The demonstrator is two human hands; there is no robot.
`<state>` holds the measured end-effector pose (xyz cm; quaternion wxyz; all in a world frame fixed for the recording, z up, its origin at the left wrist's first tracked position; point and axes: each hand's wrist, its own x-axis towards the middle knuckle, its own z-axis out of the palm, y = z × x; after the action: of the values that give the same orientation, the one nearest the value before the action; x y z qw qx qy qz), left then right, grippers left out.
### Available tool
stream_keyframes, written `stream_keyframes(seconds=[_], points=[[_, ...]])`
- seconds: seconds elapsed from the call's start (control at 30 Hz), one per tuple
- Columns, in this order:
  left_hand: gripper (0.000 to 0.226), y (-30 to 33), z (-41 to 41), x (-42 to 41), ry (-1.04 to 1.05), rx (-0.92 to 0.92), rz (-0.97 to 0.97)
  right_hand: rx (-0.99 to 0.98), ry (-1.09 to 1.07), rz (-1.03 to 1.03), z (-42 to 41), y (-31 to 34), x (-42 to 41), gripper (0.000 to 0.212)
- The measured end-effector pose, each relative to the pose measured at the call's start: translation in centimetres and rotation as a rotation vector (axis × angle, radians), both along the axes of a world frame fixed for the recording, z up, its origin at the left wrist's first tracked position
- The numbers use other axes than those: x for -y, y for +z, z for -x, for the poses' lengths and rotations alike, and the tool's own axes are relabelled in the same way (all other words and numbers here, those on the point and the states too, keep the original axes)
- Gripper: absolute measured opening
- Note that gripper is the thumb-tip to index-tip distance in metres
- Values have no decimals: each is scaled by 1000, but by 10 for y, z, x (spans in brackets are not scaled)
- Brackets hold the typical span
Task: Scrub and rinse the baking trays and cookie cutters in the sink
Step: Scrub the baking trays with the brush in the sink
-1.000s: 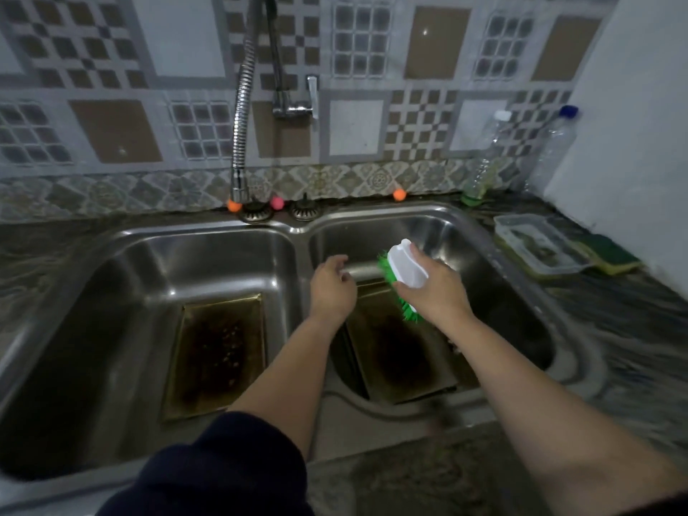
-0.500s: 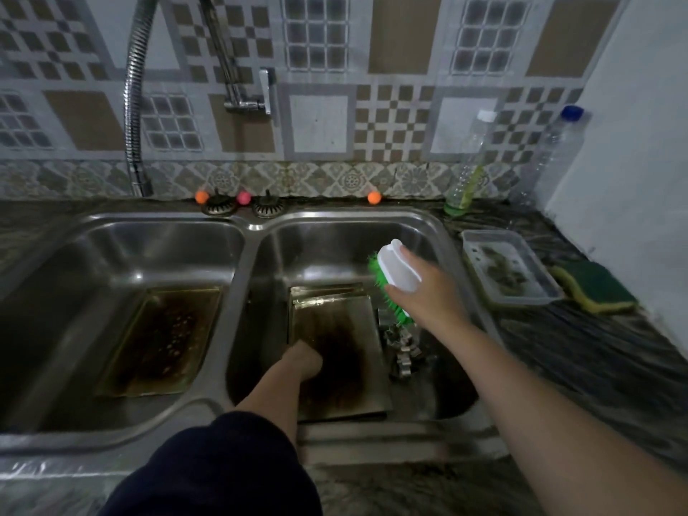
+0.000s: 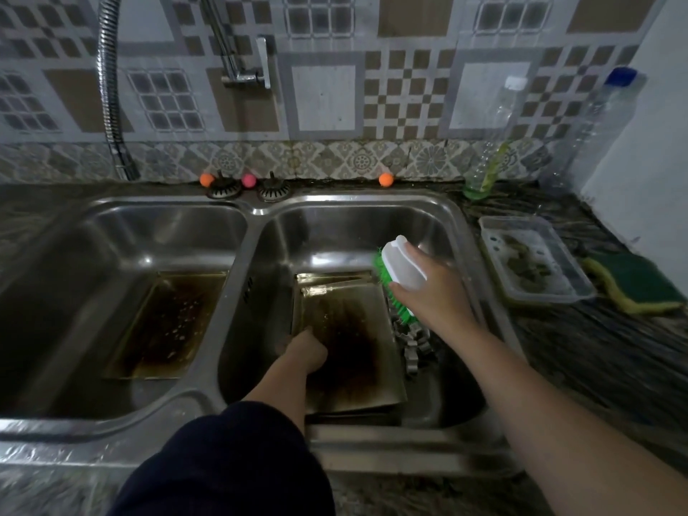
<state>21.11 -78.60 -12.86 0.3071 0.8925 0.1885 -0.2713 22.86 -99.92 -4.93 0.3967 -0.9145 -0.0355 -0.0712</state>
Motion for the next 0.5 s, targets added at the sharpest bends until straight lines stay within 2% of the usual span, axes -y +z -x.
stream_keyframes(seconds=[0.17,0.5], points=[[58,-8,-5,0,49,15,127,-17,8,-32,-2,-8,-4,73],[79,6,-13,-3,172,237,318,-29,-35,-31,0,-1,-4,71]])
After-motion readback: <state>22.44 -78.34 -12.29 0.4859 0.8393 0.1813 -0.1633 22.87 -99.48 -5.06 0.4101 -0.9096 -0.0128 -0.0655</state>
